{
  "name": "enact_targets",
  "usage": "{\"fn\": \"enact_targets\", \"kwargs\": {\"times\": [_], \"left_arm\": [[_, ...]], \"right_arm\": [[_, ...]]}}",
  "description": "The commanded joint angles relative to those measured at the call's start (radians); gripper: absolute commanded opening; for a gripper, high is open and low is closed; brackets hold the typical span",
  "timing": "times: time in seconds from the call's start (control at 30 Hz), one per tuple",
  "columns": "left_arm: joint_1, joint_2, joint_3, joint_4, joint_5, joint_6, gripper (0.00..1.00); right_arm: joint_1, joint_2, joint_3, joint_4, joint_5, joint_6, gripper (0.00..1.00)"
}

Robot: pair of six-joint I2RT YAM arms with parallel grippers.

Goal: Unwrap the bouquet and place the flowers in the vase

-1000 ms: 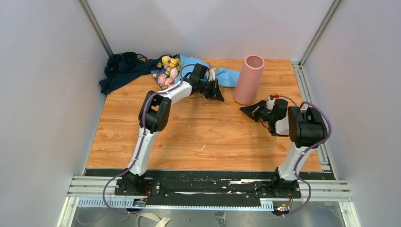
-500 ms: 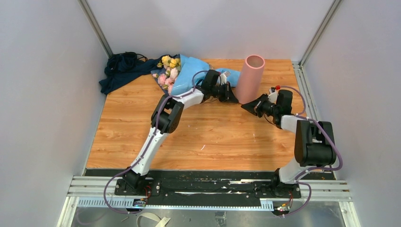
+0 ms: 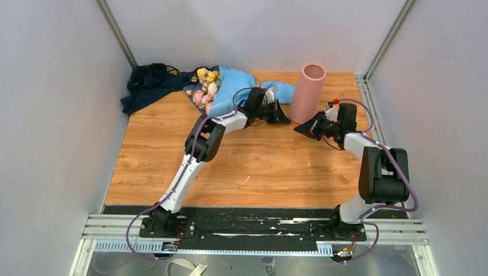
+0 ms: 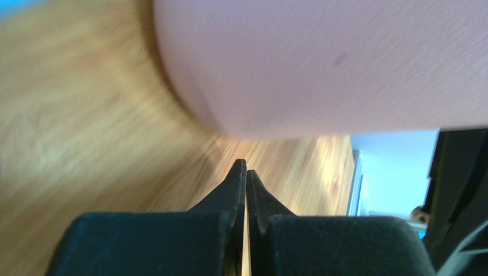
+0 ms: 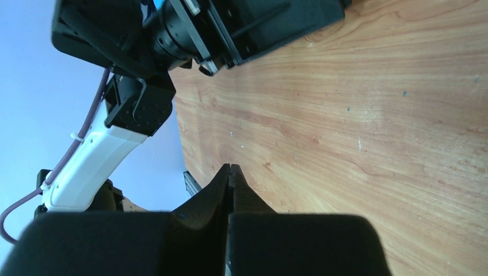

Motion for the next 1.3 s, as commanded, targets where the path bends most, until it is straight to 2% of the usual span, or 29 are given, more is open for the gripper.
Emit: {"fn": "enact_targets", "kwargs": {"times": [0.0, 0.07, 0.13, 0.23, 0.27, 0.33, 0.4, 0.47, 0.5, 0.53, 0.57, 0.6, 0.63, 0.67, 0.8, 0.87, 0.97, 1.07, 1.27], "left_arm": [[0.009, -0.123, -0.175, 0.028, 0.017, 0.065, 0.0], [0.026, -0.229, -0.286, -0.019, -0.01, 0.124, 0.0], [0.043, -0.332, -0.362, -0.198, -0.077, 0.266, 0.0], [0.06, -0.483, -0.415, -0.407, -0.212, 0.431, 0.0], [0.065, -0.532, -0.428, -0.442, -0.251, 0.455, 0.03], [0.08, -0.615, -0.443, -0.501, -0.321, 0.473, 0.18], [0.093, -0.671, -0.449, -0.549, -0.399, 0.47, 0.41], [0.113, -0.712, -0.46, -0.569, -0.424, 0.45, 0.53], [0.131, -0.727, -0.469, -0.57, -0.412, 0.437, 0.63], [0.156, -0.747, -0.477, -0.573, -0.403, 0.42, 0.81], [0.168, -0.756, -0.483, -0.574, -0.404, 0.413, 0.92], [0.187, -0.771, -0.495, -0.57, -0.411, 0.404, 0.99], [0.204, -0.784, -0.507, -0.561, -0.422, 0.397, 1.0], [0.221, -0.789, -0.516, -0.559, -0.438, 0.388, 1.0], [0.273, -0.725, -0.466, -0.582, -0.496, 0.337, 1.0], [0.278, -0.671, -0.418, -0.579, -0.543, 0.311, 1.0], [0.277, -0.598, -0.324, -0.595, -0.623, 0.282, 0.98], [0.275, -0.535, -0.229, -0.64, -0.697, 0.277, 0.93], [0.27, -0.439, -0.15, -0.686, -0.715, 0.319, 0.8]], "right_arm": [[-0.002, -0.001, 0.01, -0.045, 0.009, -0.034, 0.0], [0.009, -0.013, 0.034, -0.12, 0.043, -0.088, 0.0], [0.04, -0.045, 0.075, -0.249, 0.108, -0.208, 0.0], [0.181, -0.095, 0.152, -0.451, 0.255, -0.387, 0.0], [0.214, -0.107, 0.177, -0.509, 0.312, -0.433, 0.0], [0.323, -0.124, 0.215, -0.575, 0.396, -0.49, 0.0], [0.404, -0.126, 0.244, -0.602, 0.461, -0.531, 0.0], [0.469, -0.106, 0.293, -0.643, 0.514, -0.578, 0.0], [0.5, -0.091, 0.33, -0.671, 0.549, -0.612, 0.0], [0.55, -0.065, 0.387, -0.716, 0.612, -0.66, 0.0], [0.574, -0.05, 0.419, -0.737, 0.637, -0.679, 0.0], [0.603, -0.023, 0.463, -0.766, 0.676, -0.705, 0.0], [0.63, 0.003, 0.506, -0.789, 0.707, -0.727, 0.0], [0.66, 0.034, 0.551, -0.813, 0.742, -0.748, 0.06], [0.706, 0.146, 0.711, -0.907, 0.883, -0.809, 0.6], [0.707, 0.19, 0.784, -0.939, 0.934, -0.824, 0.72], [0.705, 0.223, 0.855, -0.965, 0.946, -0.845, 0.77], [0.705, 0.228, 0.882, -0.976, 0.918, -0.844, 0.78], [0.705, 0.217, 0.858, -0.977, 0.905, -0.835, 0.78]]}}
